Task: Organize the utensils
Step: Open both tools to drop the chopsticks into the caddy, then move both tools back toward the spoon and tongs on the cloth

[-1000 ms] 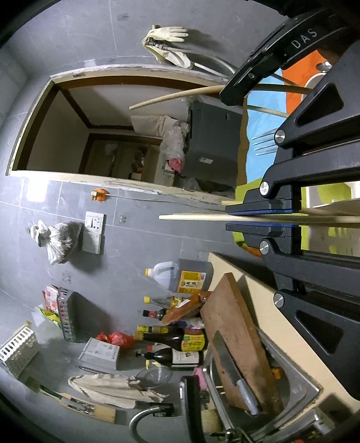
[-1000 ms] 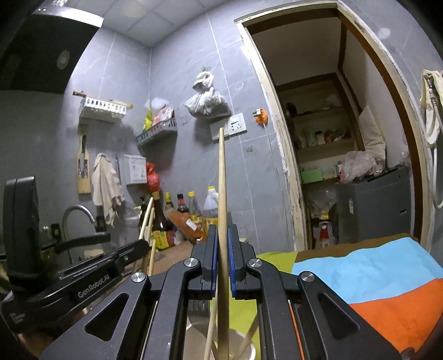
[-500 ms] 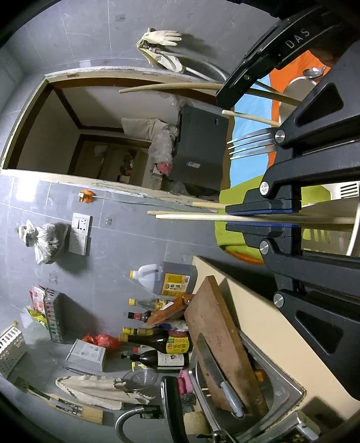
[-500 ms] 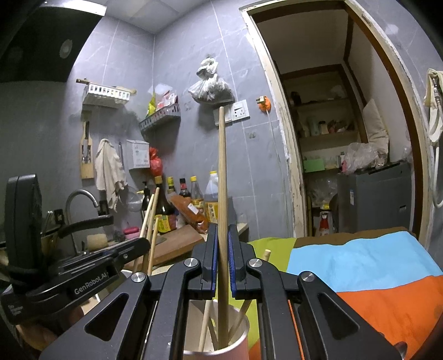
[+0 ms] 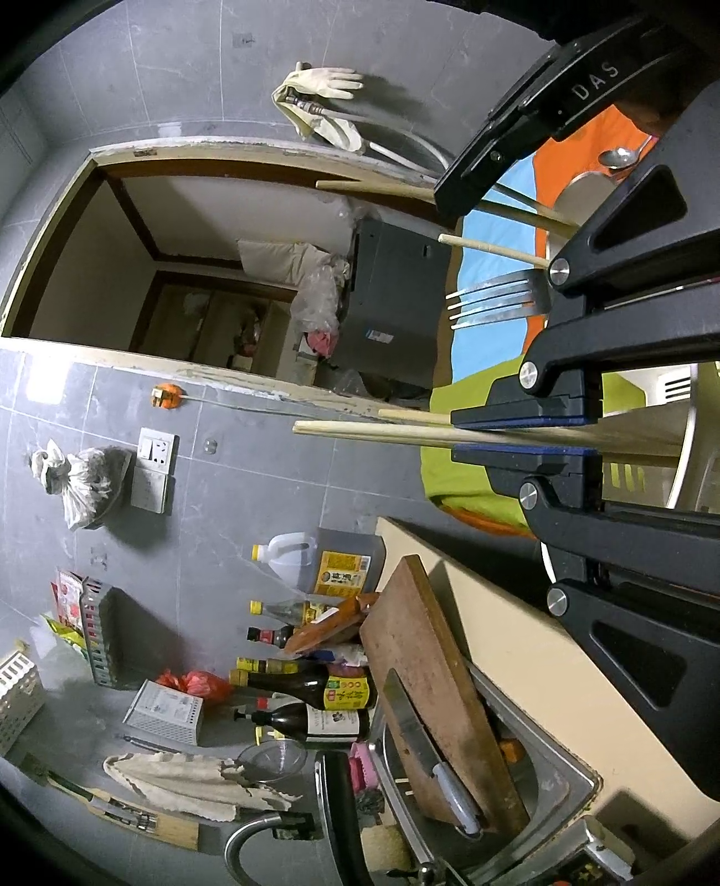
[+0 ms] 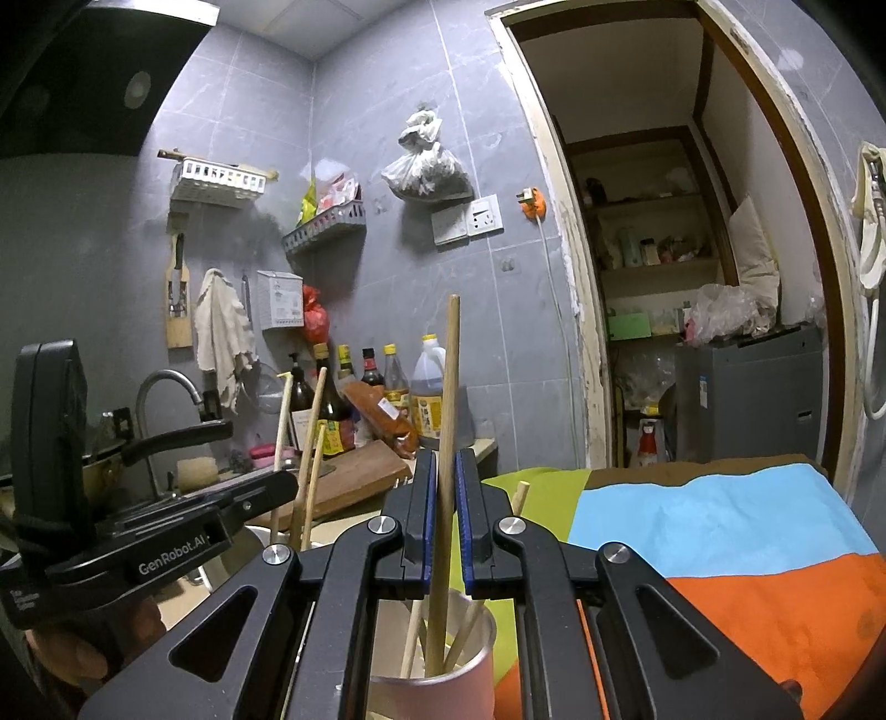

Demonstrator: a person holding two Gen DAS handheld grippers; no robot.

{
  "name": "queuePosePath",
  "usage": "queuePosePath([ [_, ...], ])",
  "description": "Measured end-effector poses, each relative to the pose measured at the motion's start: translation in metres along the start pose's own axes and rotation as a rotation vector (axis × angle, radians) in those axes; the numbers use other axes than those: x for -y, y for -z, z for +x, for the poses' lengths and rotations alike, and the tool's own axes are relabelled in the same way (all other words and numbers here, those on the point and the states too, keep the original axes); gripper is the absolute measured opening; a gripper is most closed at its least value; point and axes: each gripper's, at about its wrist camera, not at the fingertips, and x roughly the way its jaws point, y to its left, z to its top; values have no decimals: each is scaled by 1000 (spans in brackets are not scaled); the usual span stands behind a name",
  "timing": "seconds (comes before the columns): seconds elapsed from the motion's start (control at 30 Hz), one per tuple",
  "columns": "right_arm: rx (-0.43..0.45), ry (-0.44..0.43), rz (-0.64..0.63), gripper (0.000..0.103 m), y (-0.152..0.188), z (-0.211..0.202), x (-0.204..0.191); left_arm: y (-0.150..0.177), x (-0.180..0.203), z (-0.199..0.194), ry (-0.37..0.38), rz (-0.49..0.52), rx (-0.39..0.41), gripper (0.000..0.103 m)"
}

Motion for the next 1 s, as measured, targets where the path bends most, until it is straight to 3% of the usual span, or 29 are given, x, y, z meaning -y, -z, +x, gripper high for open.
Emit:
queuePosePath([
  [0.5,38,2,-14,10,-14,-19,0,-10,5,-15,12,3,20,4],
  [0.63,55,8,-9,21,-21,-27,4,-14,8,-20,21,-4,32,16],
  [1.0,75,49,-15,33,-36,-51,26,-23,31,-36,48,10,67,34],
])
